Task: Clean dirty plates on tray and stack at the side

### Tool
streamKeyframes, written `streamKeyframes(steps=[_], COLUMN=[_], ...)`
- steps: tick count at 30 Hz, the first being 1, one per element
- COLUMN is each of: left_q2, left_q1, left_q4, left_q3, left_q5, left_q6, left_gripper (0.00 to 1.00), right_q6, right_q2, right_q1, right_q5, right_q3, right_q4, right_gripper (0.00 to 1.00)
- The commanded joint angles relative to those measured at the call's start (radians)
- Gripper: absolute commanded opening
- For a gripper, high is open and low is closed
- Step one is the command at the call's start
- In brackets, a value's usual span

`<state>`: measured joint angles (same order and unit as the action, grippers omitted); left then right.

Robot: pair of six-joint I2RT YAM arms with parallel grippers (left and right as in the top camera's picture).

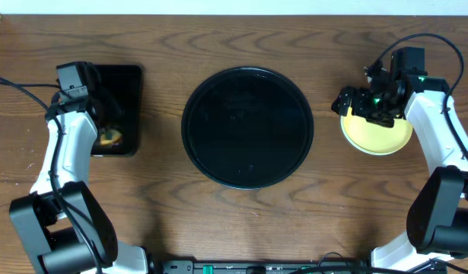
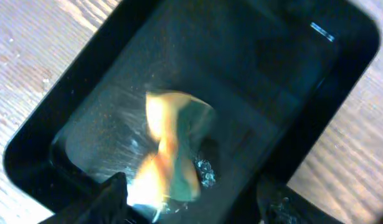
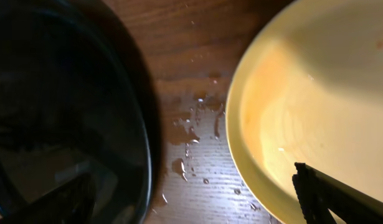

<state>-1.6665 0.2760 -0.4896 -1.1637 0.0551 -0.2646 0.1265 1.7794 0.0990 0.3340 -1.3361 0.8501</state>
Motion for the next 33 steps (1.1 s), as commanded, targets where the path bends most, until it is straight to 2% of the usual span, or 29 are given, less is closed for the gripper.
streamKeyframes(steps=[1, 5, 12, 15, 16, 22, 31, 33], left_q2=[0.029, 0.112, 0.333, 0.392, 0.403, 0.414, 0.407, 0.407], left_q1=[0.004, 0.004, 0.001, 0.002, 0.002, 0.002, 0.002, 0.002], left_q4=[0.005, 0.004, -0.002, -0.002, -0.002, -0.002, -0.002, -0.002], left_q3=[-0.015, -0.017, -0.017, -0.017, -0.017, -0.017, -0.017, -0.017], left_q5=[0.007, -0.058, -0.284, -0.283, -0.283, -0.283, -0.283, -0.283], left_q6=[0.009, 0.009, 0.002, 0.002, 0.002, 0.002, 0.002, 0.002], left_gripper=[0.7, 0.71, 0.73, 0.74, 0.79, 0.79, 0.79, 0.79], right_q6=[0.009, -0.005, -0.04, -0.047, -0.047, -0.046, -0.047, -0.068], right_q2=[-0.009, -0.021, -0.153, -0.254, -0.29, -0.526, -0.736, -0.776], right_q1=[0.006, 0.006, 0.005, 0.005, 0.005, 0.005, 0.005, 0.005], right_q5=[-0.023, -0.023, -0.023, -0.024, -0.023, -0.023, -0.025, -0.073], right_q3=[-0.027, -0.079, -0.207, -0.252, -0.261, -0.267, -0.267, -0.267], right_q4=[0.019, 0.06, 0.159, 0.195, 0.202, 0.203, 0.207, 0.23], right_gripper=[0.99, 0.99, 0.99, 0.99, 0.99, 0.99, 0.99, 0.99])
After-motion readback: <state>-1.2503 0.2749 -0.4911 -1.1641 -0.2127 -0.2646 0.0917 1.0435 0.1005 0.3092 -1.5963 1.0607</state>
